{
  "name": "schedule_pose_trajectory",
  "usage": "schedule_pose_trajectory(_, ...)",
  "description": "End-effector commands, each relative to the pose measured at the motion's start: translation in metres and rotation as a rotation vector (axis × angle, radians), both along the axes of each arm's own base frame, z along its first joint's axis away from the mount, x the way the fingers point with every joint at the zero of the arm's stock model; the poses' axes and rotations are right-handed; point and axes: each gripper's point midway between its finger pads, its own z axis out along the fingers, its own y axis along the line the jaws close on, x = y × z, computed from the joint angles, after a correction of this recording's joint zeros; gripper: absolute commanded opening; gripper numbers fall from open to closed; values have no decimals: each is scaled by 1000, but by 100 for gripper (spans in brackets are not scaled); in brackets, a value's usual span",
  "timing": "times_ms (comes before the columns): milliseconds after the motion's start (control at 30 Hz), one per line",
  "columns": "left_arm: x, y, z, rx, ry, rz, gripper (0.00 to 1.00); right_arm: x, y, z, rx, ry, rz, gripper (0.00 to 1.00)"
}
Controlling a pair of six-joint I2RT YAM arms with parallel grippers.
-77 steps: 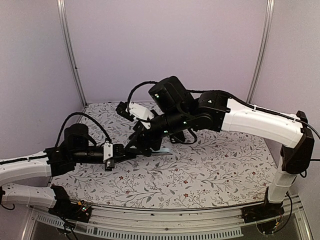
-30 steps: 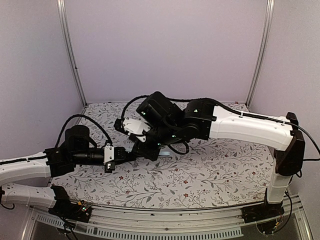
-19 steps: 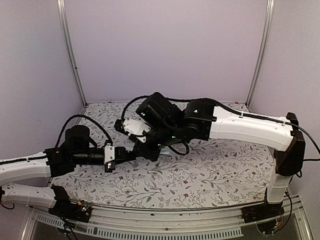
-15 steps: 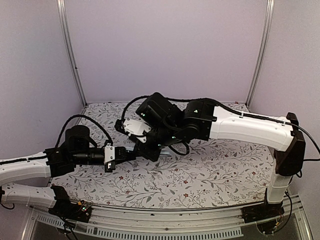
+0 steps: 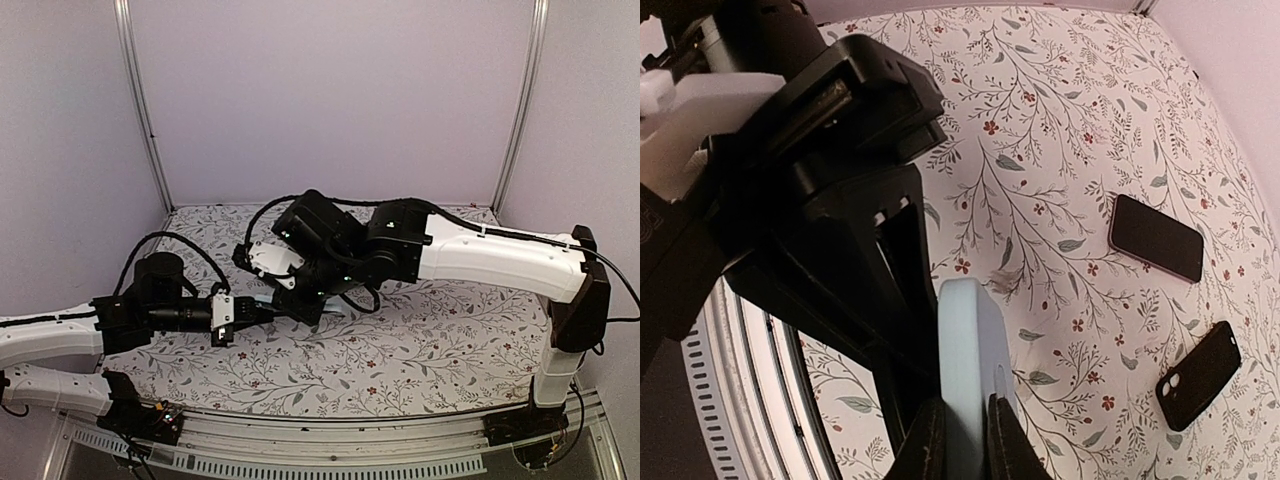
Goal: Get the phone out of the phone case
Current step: Remove the phone case from the phone.
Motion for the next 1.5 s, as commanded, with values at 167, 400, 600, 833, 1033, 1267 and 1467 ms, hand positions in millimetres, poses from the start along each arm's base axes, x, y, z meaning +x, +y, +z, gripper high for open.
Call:
schedule_pose_trajectory(167,8,-3,29,-66,-115,27,0,2,-27,-18,-103,12,-44,0)
schedule_pose_trajectory(400,14,-1,26,-49,-121,61,0,2,-27,-17,-95,14,-51,0)
schedule_pose_trajectory(600,16,0,25,-43,-126,75,0,8,-36,-19,-116,6,-91,0)
schedule_pose_trajectory(833,18,1,24,-35,-128,85,0,22,-50,-4,-90,0,-144,0)
schedule_pose_trajectory(1033,23,3,22,-24,-132,110,0,27,-60,3,-83,-2,-175,0)
schedule_pose_trajectory(1267,27,5,22,-16,-141,136,0,49,-93,7,-59,2,-301,0)
schedule_pose_trajectory(1467,27,5,24,-22,-139,139,0,109,-151,33,153,27,-582,0)
